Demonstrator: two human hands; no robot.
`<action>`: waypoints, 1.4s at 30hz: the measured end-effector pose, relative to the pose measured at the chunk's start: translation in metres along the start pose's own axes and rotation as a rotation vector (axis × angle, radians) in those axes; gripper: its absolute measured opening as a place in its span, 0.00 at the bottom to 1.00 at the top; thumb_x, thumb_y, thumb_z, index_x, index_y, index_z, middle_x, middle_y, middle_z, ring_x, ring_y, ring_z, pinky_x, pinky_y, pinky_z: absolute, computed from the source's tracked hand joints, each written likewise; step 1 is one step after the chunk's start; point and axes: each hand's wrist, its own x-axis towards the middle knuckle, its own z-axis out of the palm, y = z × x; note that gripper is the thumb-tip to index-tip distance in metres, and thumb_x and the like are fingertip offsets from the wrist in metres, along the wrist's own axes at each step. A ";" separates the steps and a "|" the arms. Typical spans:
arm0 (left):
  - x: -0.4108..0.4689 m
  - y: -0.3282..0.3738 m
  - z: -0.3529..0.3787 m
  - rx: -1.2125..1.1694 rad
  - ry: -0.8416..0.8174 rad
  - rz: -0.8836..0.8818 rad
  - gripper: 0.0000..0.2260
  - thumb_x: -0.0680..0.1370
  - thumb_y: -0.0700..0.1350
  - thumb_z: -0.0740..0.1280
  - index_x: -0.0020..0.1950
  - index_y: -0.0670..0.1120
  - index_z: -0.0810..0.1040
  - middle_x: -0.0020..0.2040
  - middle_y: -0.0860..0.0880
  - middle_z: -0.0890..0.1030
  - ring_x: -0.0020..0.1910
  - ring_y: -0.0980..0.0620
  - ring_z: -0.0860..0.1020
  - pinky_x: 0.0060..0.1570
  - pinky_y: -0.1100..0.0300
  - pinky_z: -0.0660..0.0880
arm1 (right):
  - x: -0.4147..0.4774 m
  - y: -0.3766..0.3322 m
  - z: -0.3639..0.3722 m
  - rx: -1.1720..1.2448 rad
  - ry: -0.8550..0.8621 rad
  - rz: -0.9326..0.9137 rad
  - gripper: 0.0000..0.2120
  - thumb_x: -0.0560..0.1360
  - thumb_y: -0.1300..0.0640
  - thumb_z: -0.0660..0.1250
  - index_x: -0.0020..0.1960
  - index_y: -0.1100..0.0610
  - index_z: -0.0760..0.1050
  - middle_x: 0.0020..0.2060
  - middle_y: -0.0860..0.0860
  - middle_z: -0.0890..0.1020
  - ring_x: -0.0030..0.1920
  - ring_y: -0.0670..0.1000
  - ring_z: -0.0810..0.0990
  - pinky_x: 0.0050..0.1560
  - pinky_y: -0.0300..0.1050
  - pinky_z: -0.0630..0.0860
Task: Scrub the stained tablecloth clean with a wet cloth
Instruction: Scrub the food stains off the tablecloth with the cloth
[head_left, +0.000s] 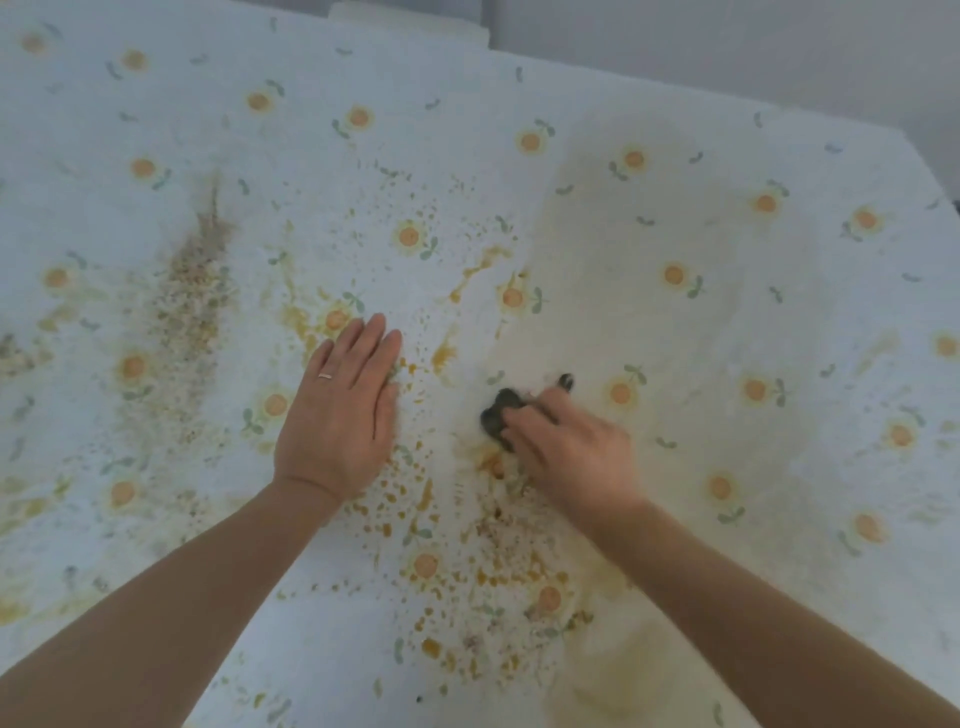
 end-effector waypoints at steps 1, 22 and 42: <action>0.001 0.000 0.001 0.003 -0.004 0.000 0.25 0.87 0.50 0.48 0.83 0.44 0.60 0.84 0.46 0.57 0.84 0.48 0.52 0.82 0.46 0.51 | 0.012 0.023 -0.009 -0.050 0.032 0.067 0.10 0.81 0.49 0.62 0.52 0.51 0.80 0.50 0.52 0.78 0.31 0.55 0.78 0.30 0.47 0.78; 0.001 -0.002 0.003 -0.001 0.031 0.023 0.25 0.86 0.48 0.49 0.82 0.41 0.62 0.83 0.44 0.59 0.83 0.45 0.55 0.81 0.44 0.54 | 0.055 0.080 -0.030 -0.098 0.152 0.593 0.11 0.79 0.43 0.65 0.52 0.49 0.77 0.52 0.49 0.74 0.46 0.58 0.79 0.42 0.47 0.69; 0.000 -0.005 0.006 0.009 0.015 0.023 0.25 0.86 0.49 0.46 0.83 0.42 0.58 0.84 0.44 0.56 0.84 0.45 0.53 0.82 0.45 0.53 | 0.173 0.061 -0.015 -0.103 0.345 0.669 0.12 0.82 0.48 0.58 0.55 0.54 0.75 0.55 0.52 0.76 0.46 0.56 0.77 0.42 0.46 0.65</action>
